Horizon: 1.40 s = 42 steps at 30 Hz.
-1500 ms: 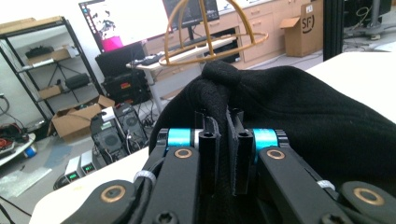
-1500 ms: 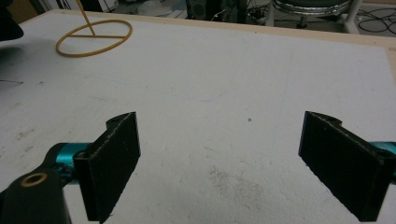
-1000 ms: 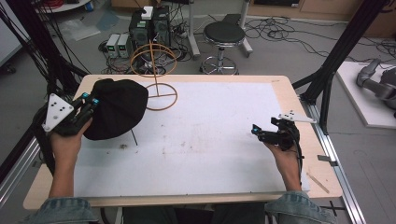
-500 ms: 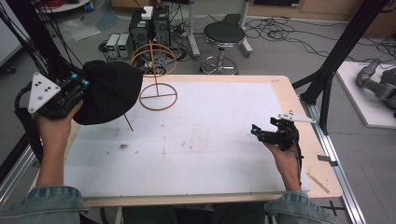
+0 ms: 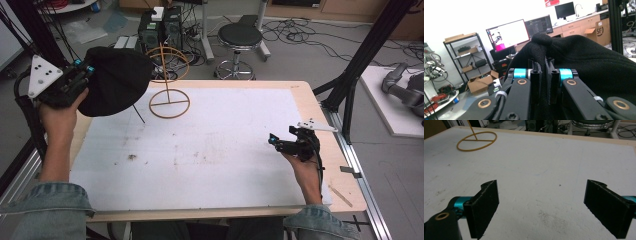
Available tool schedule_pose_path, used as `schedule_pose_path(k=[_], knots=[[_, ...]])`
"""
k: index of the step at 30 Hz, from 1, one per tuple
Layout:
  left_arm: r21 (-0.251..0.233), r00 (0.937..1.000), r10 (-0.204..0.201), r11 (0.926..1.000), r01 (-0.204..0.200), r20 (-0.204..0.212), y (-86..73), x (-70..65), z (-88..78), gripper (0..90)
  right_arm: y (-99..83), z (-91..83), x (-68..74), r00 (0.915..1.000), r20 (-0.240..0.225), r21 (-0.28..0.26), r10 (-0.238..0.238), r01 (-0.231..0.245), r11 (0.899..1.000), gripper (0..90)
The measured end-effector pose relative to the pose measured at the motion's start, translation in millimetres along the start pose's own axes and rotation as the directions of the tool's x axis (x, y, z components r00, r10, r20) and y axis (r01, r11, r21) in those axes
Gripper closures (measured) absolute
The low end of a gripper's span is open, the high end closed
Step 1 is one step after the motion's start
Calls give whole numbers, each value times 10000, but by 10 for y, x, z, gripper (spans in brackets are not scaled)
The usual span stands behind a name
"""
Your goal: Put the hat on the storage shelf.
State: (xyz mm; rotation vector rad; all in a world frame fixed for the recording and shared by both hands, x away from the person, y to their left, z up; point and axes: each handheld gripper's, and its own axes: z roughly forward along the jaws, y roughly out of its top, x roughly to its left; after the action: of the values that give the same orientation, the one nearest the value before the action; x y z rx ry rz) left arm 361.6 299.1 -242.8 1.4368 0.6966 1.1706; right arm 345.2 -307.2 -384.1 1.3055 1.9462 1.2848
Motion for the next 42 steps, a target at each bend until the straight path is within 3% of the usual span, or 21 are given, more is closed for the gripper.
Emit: schedule_pose_path(k=[15, 30, 42], knots=[[-167, 10000, -24, 9999, 24, 28, 116, 31, 389, 851, 2, -3, -7, 10000, 6, -37, -11, 12, 10000, 124], [-421, 9999, 33, 9991, -27, 159, 193, -47, 719, 852, -1, 10, -14, 10000, -42, -11, -29, 29, 10000, 124], [-61, 9995, -299, 9995, 300, 81, 29, -140, 1007, 851, -3, 6, -11, 10000, -69, -11, -3, 3, 10000, 124]])
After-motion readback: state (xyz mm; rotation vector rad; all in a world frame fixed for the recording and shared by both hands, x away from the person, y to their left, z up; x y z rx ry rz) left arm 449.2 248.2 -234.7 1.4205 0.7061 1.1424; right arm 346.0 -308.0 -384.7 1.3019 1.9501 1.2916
